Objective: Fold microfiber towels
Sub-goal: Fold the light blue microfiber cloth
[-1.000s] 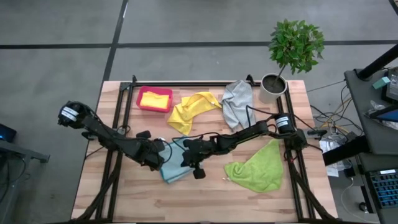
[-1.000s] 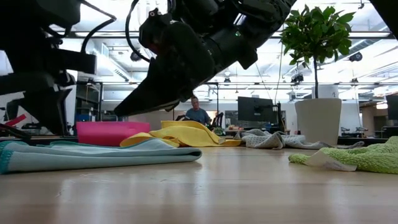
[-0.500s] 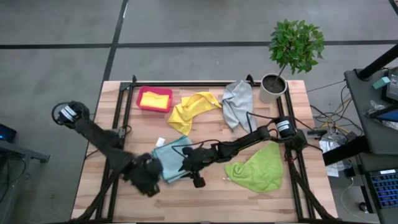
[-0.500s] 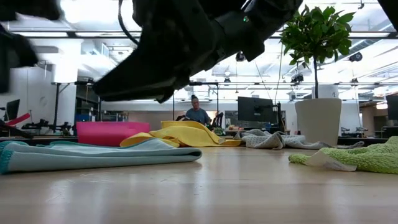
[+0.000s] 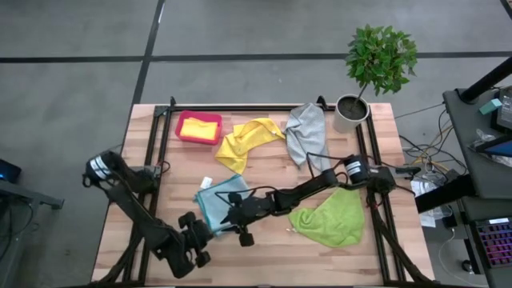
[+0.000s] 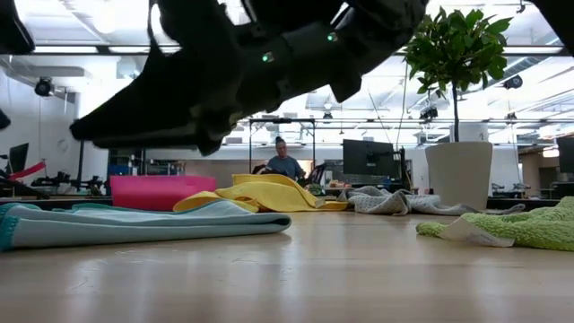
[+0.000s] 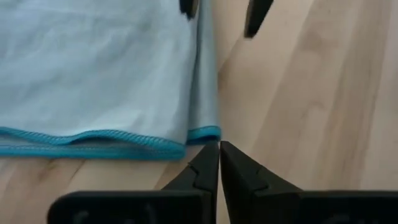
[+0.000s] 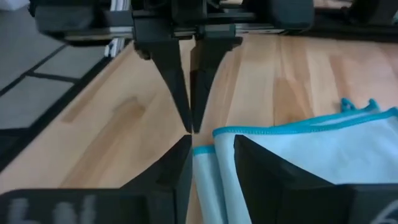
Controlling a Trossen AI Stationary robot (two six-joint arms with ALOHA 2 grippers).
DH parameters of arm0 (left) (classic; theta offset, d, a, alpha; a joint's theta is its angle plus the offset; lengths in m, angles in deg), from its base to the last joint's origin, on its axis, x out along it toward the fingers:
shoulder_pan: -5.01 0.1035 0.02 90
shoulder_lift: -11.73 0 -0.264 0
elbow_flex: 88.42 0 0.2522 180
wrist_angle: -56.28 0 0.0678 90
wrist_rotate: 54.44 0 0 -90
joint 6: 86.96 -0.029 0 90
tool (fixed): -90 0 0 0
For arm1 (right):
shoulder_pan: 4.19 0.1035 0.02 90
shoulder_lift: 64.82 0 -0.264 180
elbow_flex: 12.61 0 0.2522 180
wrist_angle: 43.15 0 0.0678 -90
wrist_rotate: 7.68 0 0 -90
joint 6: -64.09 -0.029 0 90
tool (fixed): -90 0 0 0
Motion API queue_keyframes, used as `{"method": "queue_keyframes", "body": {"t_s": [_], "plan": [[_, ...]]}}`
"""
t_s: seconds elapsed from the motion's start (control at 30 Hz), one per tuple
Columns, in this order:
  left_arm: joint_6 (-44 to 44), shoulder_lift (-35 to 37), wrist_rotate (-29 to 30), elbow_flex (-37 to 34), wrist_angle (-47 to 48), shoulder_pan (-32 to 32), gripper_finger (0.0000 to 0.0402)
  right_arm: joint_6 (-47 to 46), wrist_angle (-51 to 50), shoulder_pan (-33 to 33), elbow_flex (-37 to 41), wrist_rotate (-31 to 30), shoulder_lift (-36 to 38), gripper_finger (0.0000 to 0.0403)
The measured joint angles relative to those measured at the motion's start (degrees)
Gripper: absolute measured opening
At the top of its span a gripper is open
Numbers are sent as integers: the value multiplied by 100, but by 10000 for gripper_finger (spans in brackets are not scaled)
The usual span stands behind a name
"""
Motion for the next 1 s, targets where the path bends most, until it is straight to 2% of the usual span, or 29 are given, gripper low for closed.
{"method": "queue_keyframes", "body": {"t_s": [0.23, 0.37, 0.6, 1.0], "plan": [[-3, -362, 784, 35, -504, 53, 0, 97, -322, -29, -160, -15, -39, 114], [-3, -544, 769, 25, -616, 136, 0, 115, -260, -28, -160, -146, -108, 125], [-7, -541, -223, 27, -553, 151, 0, 89, -84, -63, -329, -148, -483, 134], [-13, -504, -410, 34, -392, 146, 0, 162, -283, -52, -914, -82, -984, 120]]}}
